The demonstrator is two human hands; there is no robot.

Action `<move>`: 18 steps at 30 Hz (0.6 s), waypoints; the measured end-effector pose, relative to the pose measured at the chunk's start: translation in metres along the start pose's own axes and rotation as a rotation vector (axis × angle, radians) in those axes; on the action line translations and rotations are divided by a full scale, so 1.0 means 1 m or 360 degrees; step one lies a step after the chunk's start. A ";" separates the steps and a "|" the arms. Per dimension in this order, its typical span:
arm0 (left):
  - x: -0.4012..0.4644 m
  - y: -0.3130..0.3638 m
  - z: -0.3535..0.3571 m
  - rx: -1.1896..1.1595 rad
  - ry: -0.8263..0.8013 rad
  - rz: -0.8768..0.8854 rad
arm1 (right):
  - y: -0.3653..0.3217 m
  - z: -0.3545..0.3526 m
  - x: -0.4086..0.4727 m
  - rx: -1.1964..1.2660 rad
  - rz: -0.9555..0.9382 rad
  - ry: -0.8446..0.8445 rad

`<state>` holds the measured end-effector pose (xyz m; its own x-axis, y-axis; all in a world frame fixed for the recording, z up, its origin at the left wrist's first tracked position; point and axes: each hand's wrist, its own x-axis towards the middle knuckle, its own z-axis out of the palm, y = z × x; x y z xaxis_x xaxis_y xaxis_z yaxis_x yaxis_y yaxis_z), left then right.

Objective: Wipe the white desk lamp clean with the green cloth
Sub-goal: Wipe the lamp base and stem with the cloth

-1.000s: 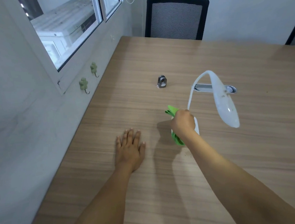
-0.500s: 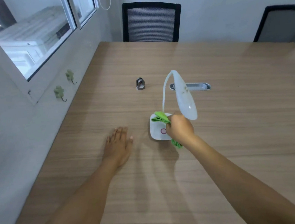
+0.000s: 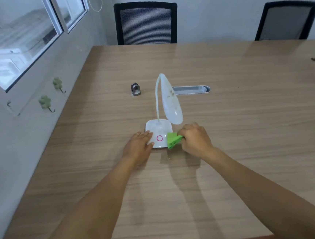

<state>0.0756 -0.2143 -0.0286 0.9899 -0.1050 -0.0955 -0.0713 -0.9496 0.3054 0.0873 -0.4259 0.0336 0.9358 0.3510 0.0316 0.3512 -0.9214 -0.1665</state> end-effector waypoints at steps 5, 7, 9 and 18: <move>0.000 0.003 0.001 -0.0008 -0.0029 -0.0068 | -0.014 0.001 0.023 0.0214 0.0089 -0.0052; 0.002 0.002 0.001 0.0019 -0.0062 -0.0087 | -0.016 0.007 0.022 0.0204 0.0010 -0.0204; 0.003 0.003 -0.001 0.0049 -0.0086 -0.0092 | -0.013 0.009 0.017 0.0146 -0.0044 -0.0281; -0.006 0.029 -0.037 0.0084 -0.0087 0.0085 | 0.014 -0.016 -0.006 0.0315 -0.0072 -0.0313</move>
<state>0.0720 -0.2306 0.0163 0.9765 -0.1704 -0.1323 -0.1315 -0.9563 0.2613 0.0872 -0.4437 0.0465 0.8888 0.4347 -0.1452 0.3621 -0.8603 -0.3589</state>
